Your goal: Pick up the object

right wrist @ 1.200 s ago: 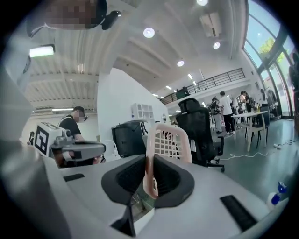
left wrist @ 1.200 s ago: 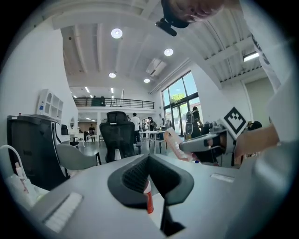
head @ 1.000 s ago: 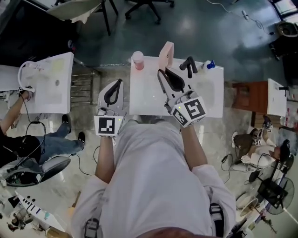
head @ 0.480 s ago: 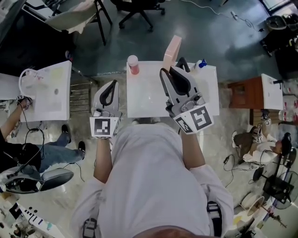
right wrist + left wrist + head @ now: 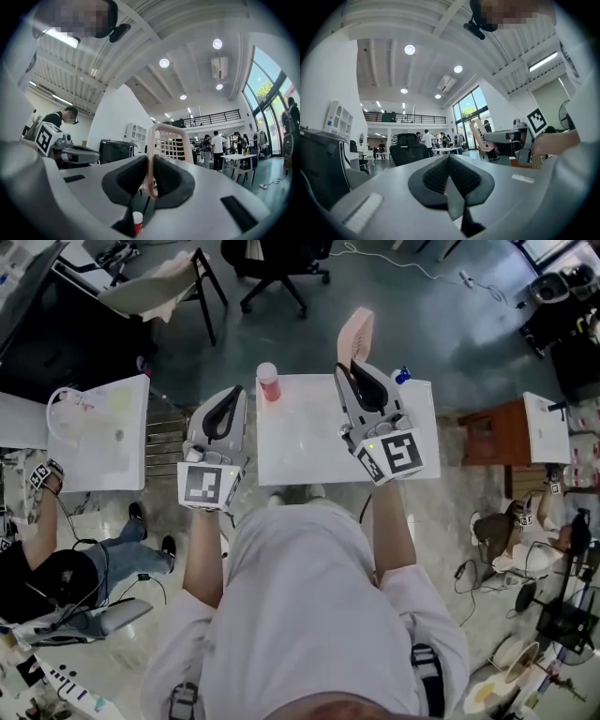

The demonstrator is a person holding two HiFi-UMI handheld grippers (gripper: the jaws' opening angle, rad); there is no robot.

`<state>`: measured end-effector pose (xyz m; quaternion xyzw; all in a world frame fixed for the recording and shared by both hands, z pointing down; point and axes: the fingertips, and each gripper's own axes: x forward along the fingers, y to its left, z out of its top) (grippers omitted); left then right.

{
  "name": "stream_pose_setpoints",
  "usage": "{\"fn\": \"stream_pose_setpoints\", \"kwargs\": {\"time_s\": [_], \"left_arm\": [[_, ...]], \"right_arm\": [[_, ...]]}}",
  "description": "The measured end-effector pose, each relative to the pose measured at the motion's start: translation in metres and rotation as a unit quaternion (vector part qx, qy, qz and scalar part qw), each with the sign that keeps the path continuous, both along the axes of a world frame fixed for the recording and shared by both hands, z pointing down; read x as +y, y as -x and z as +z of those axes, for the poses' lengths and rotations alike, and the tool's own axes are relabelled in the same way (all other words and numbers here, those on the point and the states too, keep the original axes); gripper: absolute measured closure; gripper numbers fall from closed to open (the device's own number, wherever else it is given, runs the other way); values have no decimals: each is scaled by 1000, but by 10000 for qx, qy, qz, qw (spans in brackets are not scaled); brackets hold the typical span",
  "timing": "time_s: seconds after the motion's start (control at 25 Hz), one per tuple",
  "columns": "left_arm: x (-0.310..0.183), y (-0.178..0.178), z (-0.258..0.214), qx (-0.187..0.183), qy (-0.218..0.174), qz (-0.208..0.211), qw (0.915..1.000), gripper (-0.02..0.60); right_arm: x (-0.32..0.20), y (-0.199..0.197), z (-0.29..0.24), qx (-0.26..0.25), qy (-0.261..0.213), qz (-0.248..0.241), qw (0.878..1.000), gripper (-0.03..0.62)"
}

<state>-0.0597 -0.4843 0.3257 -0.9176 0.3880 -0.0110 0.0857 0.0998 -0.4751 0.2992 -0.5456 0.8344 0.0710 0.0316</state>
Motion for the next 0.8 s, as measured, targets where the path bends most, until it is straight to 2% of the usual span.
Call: {"fn": "stream_pose_setpoints", "kwargs": {"time_s": [0.16,0.52,0.68,0.8], "left_arm": [[-5,-10,-12,202,163,103,9996,581],[-2,-42,-23,113,200,327,9992,581],[2,-46,-21,122,255,368,9989,581],[3,-55,-16,113,307,401,9987,580]], "right_arm": [[0,-4,-2,-38,-6,23,10000,542],[15,-3,-1,-162,-74,-189,9997,542],[33,-8,-6,-578,-201,-433,9972,542],[46,-19,-8,-687,-264,-484,9961,542]]}}
